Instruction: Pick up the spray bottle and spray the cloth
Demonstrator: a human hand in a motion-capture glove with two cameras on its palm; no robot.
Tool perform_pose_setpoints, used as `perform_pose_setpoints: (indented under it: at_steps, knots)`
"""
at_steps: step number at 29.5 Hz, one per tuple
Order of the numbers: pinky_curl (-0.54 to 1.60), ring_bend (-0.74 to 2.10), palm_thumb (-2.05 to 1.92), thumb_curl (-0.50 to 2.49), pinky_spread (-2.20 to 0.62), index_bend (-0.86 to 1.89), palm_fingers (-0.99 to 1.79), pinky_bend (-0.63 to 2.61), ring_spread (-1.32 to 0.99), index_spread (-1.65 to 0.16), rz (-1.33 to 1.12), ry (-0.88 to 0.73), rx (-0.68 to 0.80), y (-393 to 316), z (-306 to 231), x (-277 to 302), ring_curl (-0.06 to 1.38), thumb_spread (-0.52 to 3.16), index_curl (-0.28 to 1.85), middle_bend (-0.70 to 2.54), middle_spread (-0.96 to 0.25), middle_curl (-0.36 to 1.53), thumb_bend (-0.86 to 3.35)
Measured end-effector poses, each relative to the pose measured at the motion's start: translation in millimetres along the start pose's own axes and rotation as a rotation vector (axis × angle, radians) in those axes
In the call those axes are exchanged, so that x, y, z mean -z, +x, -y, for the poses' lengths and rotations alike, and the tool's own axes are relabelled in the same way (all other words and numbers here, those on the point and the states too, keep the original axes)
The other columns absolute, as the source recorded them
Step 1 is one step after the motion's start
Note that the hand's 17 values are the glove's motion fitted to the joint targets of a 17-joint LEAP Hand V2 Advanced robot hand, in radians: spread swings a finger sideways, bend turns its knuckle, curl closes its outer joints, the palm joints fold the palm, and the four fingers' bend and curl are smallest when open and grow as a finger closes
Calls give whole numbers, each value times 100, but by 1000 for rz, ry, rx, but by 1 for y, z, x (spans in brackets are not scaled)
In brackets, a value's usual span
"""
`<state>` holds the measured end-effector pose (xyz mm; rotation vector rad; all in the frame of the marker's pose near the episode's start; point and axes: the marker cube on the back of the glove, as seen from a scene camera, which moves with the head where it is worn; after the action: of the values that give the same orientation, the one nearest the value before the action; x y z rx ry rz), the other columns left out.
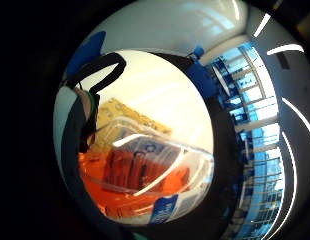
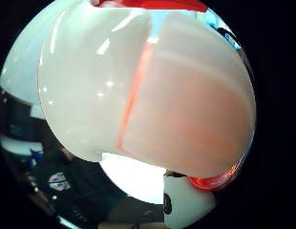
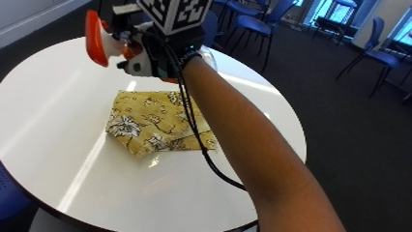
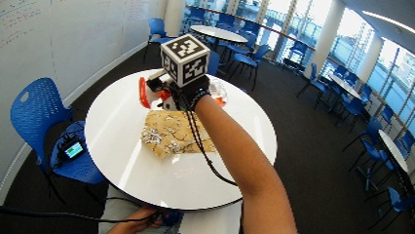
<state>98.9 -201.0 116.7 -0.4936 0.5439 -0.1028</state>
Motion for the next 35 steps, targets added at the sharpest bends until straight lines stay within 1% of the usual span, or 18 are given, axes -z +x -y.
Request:
perform_pose_setpoints:
  at_steps: [5, 9, 13, 17, 21, 25, 30, 35]
  knots:
    - [46, 60, 91, 83, -26, 32, 132, 34, -25, -30, 334, 126, 9, -20, 17, 33, 49, 24, 61, 57, -21, 57, -3]
    - [46, 60, 91, 83, -26, 33, 132, 34, -25, -30, 677, 212, -4, -35, 26, 48, 49, 23, 61, 58, -21, 57, -3]
    - [46, 61, 91, 83, -26, 33, 132, 34, -25, -30, 1116, 294, -60, -50, 36, 48, 49, 23, 61, 58, -21, 57, -3]
    - [46, 61, 91, 83, -25, 33, 132, 34, -25, -30, 1406, 308, -78, -78, 36, 38, 49, 23, 61, 58, -21, 57, -3]
    - [46, 61, 91, 83, -25, 33, 132, 34, -25, -30, 1489, 299, -69, -113, 30, 24, 49, 22, 61, 58, -21, 57, -3]
    - [46, 61, 91, 84, -25, 33, 131, 34, -25, -30, 1531, 301, -98, -134, 26, 10, 49, 22, 61, 58, -21, 57, -3]
    - [46, 61, 91, 83, -25, 34, 131, 35, -25, -30, 1484, 303, -147, -152, 26, -8, 49, 22, 61, 59, -20, 57, -3]
    - [47, 61, 92, 83, -24, 34, 131, 35, -25, -30, 1483, 326, -175, -152, 16, -19, 49, 22, 61, 59, -20, 57, -3]
